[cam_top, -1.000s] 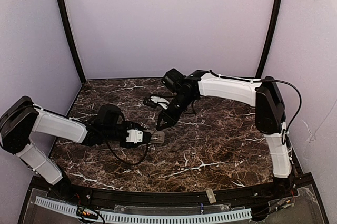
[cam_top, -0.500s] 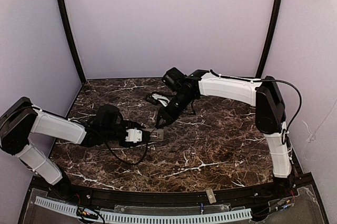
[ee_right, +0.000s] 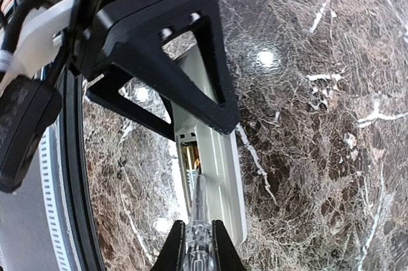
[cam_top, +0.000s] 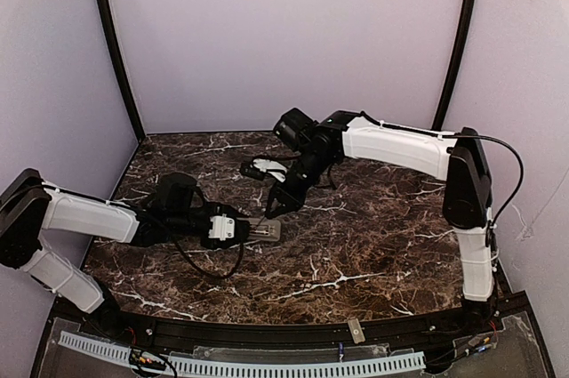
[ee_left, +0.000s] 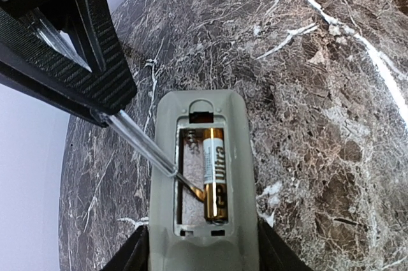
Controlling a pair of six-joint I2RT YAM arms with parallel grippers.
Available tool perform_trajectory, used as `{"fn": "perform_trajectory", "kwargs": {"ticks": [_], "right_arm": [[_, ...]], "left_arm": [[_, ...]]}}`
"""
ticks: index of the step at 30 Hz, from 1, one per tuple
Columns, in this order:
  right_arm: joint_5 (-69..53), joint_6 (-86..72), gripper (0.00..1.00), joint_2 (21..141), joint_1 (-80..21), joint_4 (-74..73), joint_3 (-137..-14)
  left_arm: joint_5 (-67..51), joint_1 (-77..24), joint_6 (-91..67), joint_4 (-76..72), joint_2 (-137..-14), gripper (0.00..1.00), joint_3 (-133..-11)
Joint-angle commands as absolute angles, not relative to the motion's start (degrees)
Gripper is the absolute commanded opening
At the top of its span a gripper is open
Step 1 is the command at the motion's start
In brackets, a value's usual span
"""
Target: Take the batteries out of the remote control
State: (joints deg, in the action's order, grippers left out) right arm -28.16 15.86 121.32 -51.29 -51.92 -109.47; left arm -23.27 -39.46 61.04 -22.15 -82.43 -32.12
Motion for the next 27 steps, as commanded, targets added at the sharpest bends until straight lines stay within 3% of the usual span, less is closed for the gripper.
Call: {"fn": "perform_trajectory", "kwargs": {"ticks": [1,10,27], "right_arm": [[-25.8,21.2,0.00,121.6,-51.3,-52.6,-108.7],[-32.5,13.1,0.00,128.1,-50.4,-57.3,-112.6],[-27.8,-5.1,0.00,130.5,-49.2,-54.7,-115.0]], "left_arm": [[-32.8,-40.1,60.5,-26.4,-78.4,0.00,-34.6],[-24.8,-40.1,62.3,-32.2,-78.0,0.00,-33.1],[-20.0,-40.1,63.1,-35.6,-78.6,0.00,-32.7]]}}
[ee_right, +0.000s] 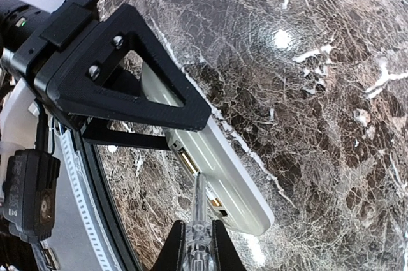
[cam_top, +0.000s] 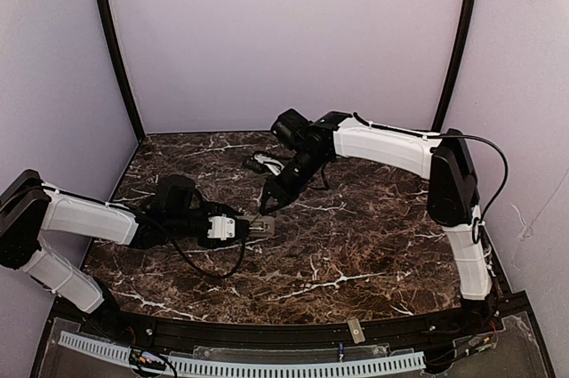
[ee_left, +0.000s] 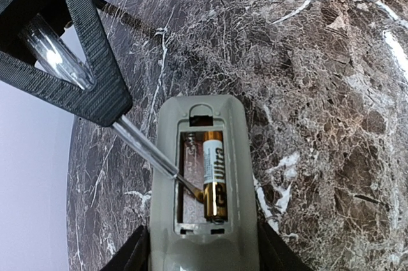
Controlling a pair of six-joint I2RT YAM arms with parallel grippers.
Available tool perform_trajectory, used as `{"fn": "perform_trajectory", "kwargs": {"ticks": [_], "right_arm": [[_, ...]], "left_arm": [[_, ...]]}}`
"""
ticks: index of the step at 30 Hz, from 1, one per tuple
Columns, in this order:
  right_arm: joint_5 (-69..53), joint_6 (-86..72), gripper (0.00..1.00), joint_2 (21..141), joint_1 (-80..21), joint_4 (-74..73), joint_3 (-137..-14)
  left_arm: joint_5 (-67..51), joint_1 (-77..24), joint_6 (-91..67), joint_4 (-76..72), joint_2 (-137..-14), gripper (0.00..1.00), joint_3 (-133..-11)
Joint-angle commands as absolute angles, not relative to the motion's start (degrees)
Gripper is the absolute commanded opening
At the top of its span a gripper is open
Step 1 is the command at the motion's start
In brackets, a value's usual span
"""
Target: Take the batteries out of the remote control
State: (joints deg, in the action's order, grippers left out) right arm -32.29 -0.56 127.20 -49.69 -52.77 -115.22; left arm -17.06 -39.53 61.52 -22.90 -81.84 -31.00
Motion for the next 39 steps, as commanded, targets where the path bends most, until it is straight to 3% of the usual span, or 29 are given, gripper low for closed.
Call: {"fn": "perform_trajectory", "kwargs": {"ticks": [1,8,14,21,32,39], "right_arm": [[-27.6,-5.4,0.00,130.5,-49.1,-54.7,-115.0],[-28.7,-1.8,0.00,128.4,-49.1,-53.9,-113.8],[-25.1,9.2,0.00,121.0,-49.1,-54.8,-109.2],[-18.4,13.2,0.00,116.1,-49.2,-56.4,-106.0],[-12.2,14.8,0.00,117.7,-51.1,-62.0,-109.3],[-14.9,15.7,0.00,119.8,-51.8,-63.1,-109.8]], "left_arm": [[-19.9,-40.1,63.1,-35.6,-78.6,0.00,-32.7],[-21.5,-40.1,63.2,-34.1,-78.3,0.00,-32.9],[-28.9,-40.0,63.3,-26.3,-77.2,0.00,-34.5],[-29.8,-40.1,63.6,-24.5,-76.9,0.00,-34.7],[-28.6,-40.1,65.3,-22.9,-77.0,0.00,-35.1],[-28.0,-40.1,65.7,-23.2,-76.7,0.00,-35.0]]}}
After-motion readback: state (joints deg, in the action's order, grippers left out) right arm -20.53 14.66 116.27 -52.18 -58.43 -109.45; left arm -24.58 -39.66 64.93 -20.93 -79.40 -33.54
